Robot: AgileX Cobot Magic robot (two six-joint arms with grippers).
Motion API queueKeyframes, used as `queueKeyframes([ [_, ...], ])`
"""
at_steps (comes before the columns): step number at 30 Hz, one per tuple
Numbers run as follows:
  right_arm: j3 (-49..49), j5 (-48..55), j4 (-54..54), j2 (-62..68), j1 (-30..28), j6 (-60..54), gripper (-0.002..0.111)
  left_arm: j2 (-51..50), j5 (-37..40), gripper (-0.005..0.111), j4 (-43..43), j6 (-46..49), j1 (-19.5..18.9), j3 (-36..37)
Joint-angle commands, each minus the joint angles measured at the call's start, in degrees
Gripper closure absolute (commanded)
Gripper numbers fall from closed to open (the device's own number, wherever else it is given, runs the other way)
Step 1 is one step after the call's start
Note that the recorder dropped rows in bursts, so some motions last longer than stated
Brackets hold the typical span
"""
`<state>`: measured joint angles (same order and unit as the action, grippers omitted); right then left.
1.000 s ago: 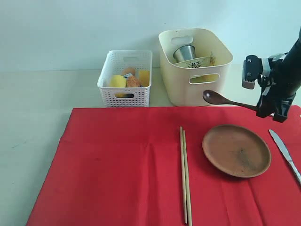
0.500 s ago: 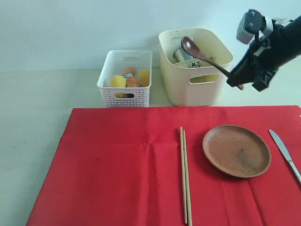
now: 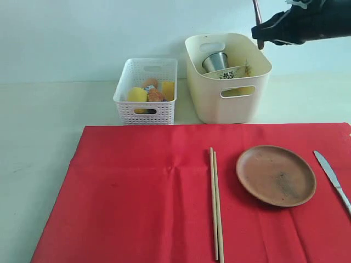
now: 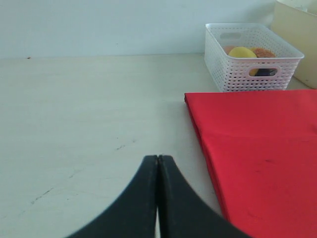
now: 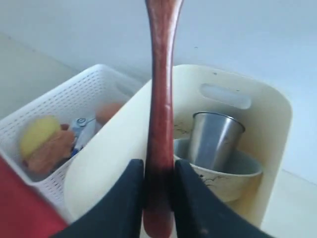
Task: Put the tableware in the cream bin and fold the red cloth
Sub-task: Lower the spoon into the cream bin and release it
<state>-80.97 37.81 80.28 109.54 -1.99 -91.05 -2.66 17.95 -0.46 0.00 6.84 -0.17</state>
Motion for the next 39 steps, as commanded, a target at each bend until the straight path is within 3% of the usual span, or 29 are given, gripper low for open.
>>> queueKeyframes([
  [1,-0.6,-5.4,7.2,3.9,0.0,-5.9,0.108,0.2,-0.2,0.107,-0.3,0.0,-0.2,0.2],
  [11,-10.3,1.0,7.2,15.2,0.0,-5.7,0.108,0.2,-0.2,0.107,-0.3,0.0,-0.2,0.2],
  [19,-12.1,0.4,6.4,17.4,0.0,-4.8,0.107,0.2,-0.2,0.107,-0.3,0.0,-0.2,0.2],
  [22,-12.1,0.0,6.1,17.4,0.0,-4.8,0.096,0.2,-0.2,0.107,-0.3,0.0,-0.2,0.2],
  [27,-12.1,0.0,6.1,17.2,0.0,-4.7,0.064,0.2,-0.2,0.107,-0.3,0.0,-0.2,0.2],
  [30,-12.1,0.0,6.1,16.7,0.0,-4.5,0.051,0.2,-0.2,0.107,-0.3,0.0,-0.2,0.2],
  [35,-12.1,0.0,4.5,14.3,0.0,0.0,0.047,0.2,-0.2,0.107,-0.3,0.0,-0.2,0.2],
  [39,-12.1,0.3,-3.3,11.4,0.0,7.3,0.047,0.2,-0.2,0.107,-0.3,0.0,-0.2,0.2],
])
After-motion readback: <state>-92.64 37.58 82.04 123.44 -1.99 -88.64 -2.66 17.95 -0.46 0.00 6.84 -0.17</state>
